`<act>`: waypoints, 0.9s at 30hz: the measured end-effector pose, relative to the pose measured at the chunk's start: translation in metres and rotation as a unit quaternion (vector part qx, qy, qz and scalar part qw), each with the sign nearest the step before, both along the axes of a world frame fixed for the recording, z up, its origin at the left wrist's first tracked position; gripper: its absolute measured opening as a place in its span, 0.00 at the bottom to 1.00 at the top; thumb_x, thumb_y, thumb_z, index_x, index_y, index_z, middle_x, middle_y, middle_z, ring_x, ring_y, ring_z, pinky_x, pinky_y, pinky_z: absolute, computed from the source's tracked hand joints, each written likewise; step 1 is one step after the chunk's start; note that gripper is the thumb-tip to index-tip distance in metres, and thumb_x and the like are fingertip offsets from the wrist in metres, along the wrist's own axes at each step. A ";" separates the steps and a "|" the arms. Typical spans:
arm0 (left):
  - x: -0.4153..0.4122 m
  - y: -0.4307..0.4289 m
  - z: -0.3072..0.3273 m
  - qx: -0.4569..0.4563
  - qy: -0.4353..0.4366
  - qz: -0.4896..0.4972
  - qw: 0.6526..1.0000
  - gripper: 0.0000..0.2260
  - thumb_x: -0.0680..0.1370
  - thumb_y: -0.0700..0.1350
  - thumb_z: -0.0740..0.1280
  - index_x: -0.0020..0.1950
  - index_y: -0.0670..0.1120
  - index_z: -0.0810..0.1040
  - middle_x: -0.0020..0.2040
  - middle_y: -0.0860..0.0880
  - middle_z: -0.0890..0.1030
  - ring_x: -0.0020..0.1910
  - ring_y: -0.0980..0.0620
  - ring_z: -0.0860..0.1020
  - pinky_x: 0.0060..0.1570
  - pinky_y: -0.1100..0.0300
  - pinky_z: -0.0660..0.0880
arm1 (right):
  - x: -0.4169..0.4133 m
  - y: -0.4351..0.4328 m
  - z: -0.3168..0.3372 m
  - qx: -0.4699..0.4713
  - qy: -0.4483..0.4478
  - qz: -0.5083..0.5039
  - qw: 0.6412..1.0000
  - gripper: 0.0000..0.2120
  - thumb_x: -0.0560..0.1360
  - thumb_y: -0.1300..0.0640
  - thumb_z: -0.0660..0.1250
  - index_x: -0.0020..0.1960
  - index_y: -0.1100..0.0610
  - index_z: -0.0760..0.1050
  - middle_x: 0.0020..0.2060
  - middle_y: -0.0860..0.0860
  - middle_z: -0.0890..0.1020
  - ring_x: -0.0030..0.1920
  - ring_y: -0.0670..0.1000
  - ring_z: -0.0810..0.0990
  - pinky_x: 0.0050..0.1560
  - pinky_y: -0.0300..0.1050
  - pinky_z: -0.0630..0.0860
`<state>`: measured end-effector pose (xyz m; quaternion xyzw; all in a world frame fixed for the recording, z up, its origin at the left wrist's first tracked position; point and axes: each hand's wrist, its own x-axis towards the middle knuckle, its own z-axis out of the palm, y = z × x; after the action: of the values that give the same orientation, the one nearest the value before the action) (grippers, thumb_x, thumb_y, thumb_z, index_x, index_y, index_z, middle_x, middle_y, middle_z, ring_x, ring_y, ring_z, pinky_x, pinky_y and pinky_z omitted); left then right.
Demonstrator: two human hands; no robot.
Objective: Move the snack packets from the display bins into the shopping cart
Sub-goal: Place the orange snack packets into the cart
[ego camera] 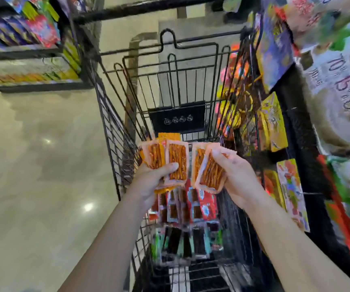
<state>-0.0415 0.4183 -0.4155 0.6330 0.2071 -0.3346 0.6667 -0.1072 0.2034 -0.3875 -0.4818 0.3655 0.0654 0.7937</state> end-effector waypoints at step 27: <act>0.098 -0.050 -0.295 0.468 -0.130 -0.052 0.872 0.47 0.64 0.62 0.85 0.75 0.42 0.71 0.72 0.41 0.75 0.72 0.41 0.73 0.74 0.46 0.71 | 0.124 0.017 -0.345 -0.177 0.122 0.050 0.975 0.05 0.79 0.59 0.71 0.54 0.53 0.82 0.44 0.47 0.88 0.48 0.53 0.87 0.45 0.43 0.83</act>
<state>0.0568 0.3680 -0.7101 0.9187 0.2180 -0.1469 0.2948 0.0167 0.2207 -0.7322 -0.6209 0.4412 0.0973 0.6406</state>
